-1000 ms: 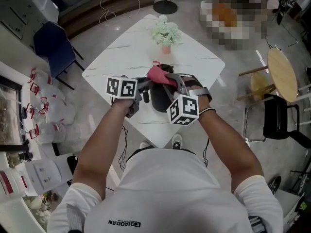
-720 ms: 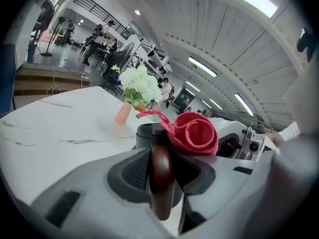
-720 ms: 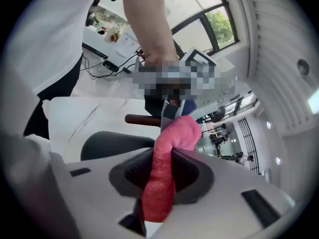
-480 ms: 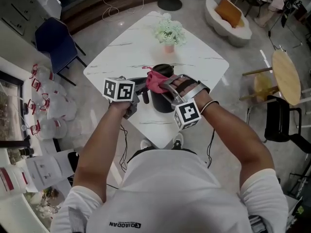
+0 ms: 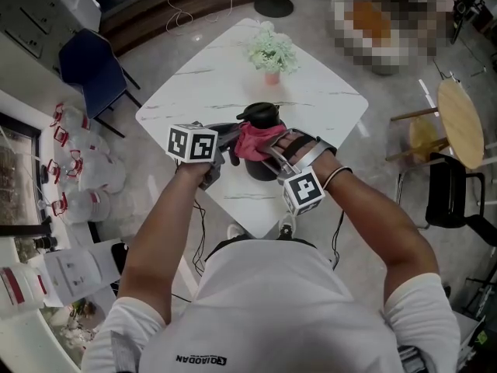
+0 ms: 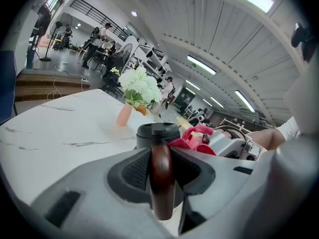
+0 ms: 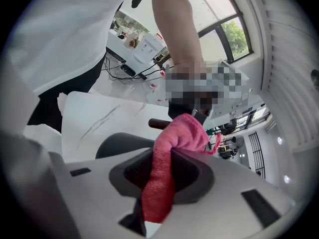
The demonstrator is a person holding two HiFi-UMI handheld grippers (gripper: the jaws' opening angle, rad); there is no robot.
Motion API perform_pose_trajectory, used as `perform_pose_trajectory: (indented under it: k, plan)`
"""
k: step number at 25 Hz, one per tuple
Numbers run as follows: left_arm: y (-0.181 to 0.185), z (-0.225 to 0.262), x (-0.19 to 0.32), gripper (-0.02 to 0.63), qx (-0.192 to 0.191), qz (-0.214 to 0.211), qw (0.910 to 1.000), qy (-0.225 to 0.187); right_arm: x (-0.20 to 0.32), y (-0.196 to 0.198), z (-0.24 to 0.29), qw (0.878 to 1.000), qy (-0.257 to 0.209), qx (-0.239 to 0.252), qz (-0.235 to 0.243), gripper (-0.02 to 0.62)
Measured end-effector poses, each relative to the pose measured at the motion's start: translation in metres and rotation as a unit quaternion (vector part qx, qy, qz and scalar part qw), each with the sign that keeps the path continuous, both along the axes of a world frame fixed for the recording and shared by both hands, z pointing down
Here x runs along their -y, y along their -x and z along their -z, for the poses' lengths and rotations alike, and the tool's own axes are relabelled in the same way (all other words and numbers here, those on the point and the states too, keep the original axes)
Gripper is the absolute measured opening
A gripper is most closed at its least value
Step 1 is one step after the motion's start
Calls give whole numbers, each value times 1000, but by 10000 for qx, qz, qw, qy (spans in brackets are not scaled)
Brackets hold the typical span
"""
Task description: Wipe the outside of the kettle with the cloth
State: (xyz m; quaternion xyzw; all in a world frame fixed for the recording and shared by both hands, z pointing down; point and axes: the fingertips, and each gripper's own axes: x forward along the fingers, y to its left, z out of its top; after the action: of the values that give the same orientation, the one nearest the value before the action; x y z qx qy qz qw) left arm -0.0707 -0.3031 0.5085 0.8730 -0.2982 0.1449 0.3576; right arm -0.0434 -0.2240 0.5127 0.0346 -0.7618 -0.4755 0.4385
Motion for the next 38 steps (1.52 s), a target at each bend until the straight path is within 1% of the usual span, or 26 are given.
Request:
perform_pose_trajectory:
  k: [3, 8, 11, 16, 25, 28, 32, 34, 38]
  plan:
    - [-1, 0, 1, 123, 16, -2, 10000, -18, -8, -2, -7, 9999, 100, -41, 14, 100]
    - [0, 0, 0, 123, 16, 10, 10000, -27, -30, -11, -35, 9990, 221, -368, 111, 100]
    - [-1, 1, -1, 123, 25, -29, 10000, -63, -39, -14, -44, 9987, 211, -455, 106, 100]
    - [0, 1, 0, 123, 34, -57, 10000, -71, -57, -20, -65, 9972, 396, -625, 138, 100]
    - [5, 0, -5, 123, 58, -112, 9999, -28, -84, -27, -97, 9939, 797, -753, 68, 100]
    - [6, 0, -7, 123, 92, -122, 9999, -37, -92, -31, -110, 9913, 933, -931, 45, 98]
    - [7, -1, -7, 123, 91, -87, 9999, -31, -106, -37, -129, 9851, 1251, -1179, -44, 98]
    - [8, -1, -7, 123, 111, -80, 9999, -34, -109, -38, -130, 9840, 1366, -1136, -152, 98]
    - [10, -3, -8, 123, 137, -72, 9999, -40, -106, -42, -120, 9839, 1492, -862, -468, 98]
